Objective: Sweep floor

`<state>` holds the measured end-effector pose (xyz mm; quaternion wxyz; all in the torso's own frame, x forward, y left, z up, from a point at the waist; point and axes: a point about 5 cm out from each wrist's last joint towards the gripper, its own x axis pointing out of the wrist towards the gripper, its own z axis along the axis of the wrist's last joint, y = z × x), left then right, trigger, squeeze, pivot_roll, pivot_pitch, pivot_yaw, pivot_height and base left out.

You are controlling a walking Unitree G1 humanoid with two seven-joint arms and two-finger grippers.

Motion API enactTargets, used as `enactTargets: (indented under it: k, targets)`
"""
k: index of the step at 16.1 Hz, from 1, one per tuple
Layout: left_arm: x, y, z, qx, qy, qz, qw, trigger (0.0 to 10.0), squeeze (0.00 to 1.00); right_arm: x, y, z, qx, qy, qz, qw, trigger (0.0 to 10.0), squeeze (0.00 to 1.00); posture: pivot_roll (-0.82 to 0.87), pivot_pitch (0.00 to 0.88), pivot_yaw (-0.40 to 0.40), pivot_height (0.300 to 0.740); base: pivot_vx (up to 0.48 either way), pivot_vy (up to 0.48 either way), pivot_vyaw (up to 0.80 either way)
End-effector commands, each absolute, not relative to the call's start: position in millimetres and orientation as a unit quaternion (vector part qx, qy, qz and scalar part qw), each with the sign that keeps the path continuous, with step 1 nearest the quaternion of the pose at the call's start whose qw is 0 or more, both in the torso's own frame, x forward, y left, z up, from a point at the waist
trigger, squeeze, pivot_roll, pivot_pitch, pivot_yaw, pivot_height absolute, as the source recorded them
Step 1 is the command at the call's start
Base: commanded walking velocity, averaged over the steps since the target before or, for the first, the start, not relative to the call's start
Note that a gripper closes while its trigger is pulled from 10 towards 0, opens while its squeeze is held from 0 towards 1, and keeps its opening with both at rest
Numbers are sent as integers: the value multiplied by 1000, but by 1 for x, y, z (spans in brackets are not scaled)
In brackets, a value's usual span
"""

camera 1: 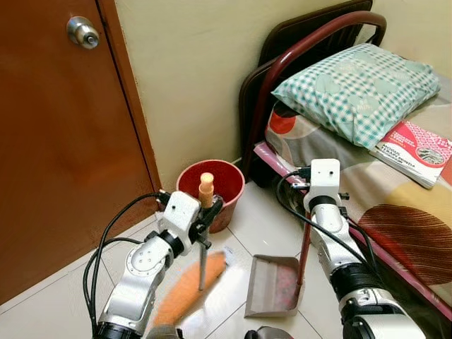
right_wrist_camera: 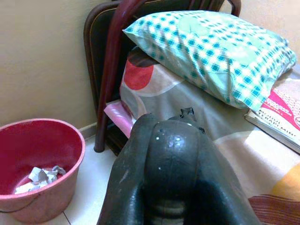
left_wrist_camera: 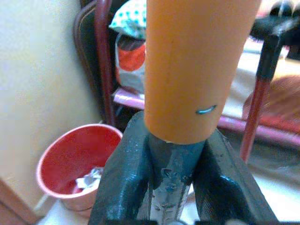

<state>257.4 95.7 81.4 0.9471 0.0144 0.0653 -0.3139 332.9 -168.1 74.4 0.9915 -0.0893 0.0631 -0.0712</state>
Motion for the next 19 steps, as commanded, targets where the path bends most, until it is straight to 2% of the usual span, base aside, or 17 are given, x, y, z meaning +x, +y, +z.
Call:
enactTargets:
  k: [1,3,6,8,13,16,19]
  targets:
    - [259,85,94,-49,52,-328,942,10000,0,337,-166,80,-92,52,-70,992,10000,0,26,76,-57,740,0,0,0]
    - [268,86,115,-126,28,-296,946,10000,0,337,-155,76,-78,57,-51,994,10000,0,32,74,-58,740,0,0,0]
    - [278,95,128,-176,11,-251,952,10000,0,338,-146,76,-68,57,-33,995,10000,0,38,73,-59,740,0,0,0]
    - [284,107,131,-168,4,-216,962,10000,0,339,-144,76,-61,57,-24,996,10000,0,38,75,-57,740,0,0,0]
    - [298,155,154,-27,-46,-118,992,10000,0,344,-127,92,-59,15,41,997,10000,0,23,130,-70,740,0,0,0]
    - [295,170,153,-18,-50,-78,996,10000,0,343,-121,101,-61,-13,71,995,10000,0,23,126,-83,740,0,0,0]
    - [292,172,145,-8,-42,-67,997,10000,0,343,-123,101,-55,-16,69,996,10000,0,28,116,-87,740,0,0,0]
